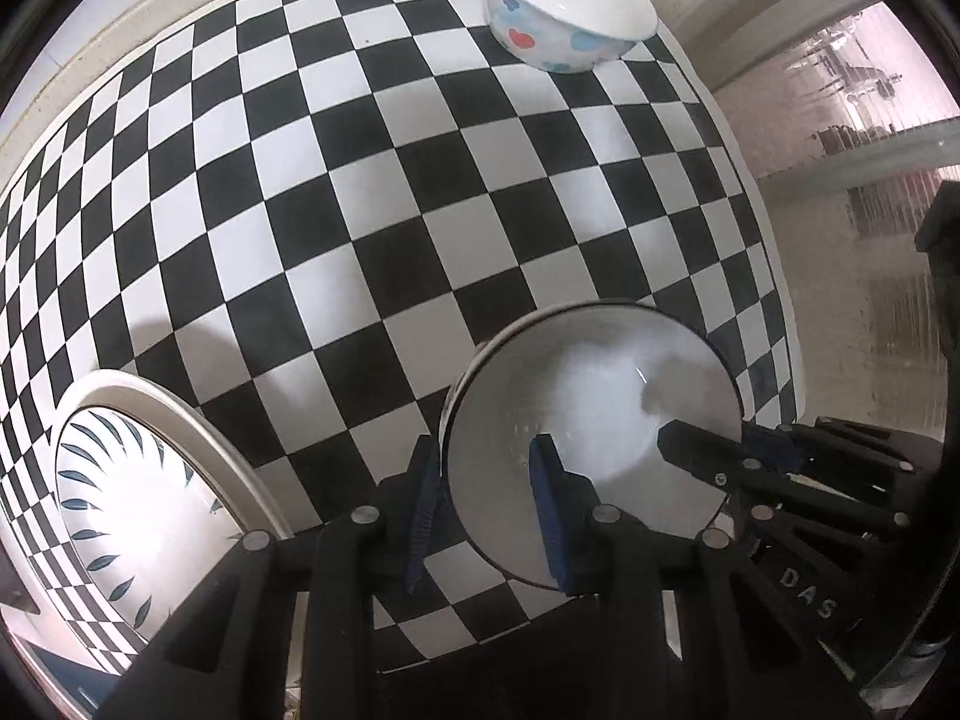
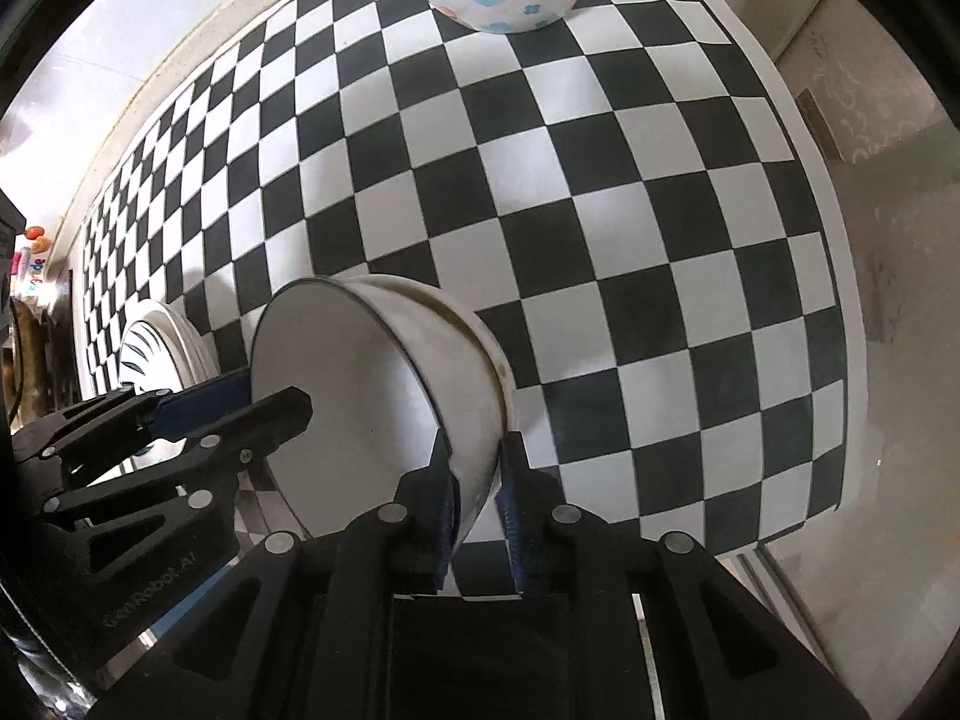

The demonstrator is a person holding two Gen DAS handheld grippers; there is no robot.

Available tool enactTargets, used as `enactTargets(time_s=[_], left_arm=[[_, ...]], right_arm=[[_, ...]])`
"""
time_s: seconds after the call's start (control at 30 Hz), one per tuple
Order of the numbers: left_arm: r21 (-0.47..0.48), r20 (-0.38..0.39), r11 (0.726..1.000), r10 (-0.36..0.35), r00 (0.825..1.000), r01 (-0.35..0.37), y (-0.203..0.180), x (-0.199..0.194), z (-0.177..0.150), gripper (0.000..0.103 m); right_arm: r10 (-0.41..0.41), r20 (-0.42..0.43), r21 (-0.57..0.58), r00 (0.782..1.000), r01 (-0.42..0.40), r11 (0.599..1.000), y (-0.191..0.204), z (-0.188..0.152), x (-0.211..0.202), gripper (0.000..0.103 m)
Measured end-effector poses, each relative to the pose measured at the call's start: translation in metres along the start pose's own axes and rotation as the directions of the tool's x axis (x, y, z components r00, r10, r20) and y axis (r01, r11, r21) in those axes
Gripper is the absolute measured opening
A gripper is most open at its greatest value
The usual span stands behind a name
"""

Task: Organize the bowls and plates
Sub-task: 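Lower the held white bowl into the other white bowl with both tools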

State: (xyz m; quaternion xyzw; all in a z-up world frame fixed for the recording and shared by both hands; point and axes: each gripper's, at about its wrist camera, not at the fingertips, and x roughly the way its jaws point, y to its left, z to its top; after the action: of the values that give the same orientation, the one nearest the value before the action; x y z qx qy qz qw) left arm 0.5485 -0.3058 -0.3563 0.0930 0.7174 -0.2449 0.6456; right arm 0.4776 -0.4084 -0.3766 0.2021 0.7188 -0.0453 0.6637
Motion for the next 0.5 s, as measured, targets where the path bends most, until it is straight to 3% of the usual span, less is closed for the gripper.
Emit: enactTargets(time_s=[0.5], left_arm=[[-0.002, 0.002, 1.0, 0.016, 1.0, -0.016, -0.0035, -0.0024, -0.0001, 0.028]], right_arm=[[0.008, -0.012, -0.007, 1.0, -0.008, 1.0, -0.0019, -0.0041, 0.0058, 0.012]])
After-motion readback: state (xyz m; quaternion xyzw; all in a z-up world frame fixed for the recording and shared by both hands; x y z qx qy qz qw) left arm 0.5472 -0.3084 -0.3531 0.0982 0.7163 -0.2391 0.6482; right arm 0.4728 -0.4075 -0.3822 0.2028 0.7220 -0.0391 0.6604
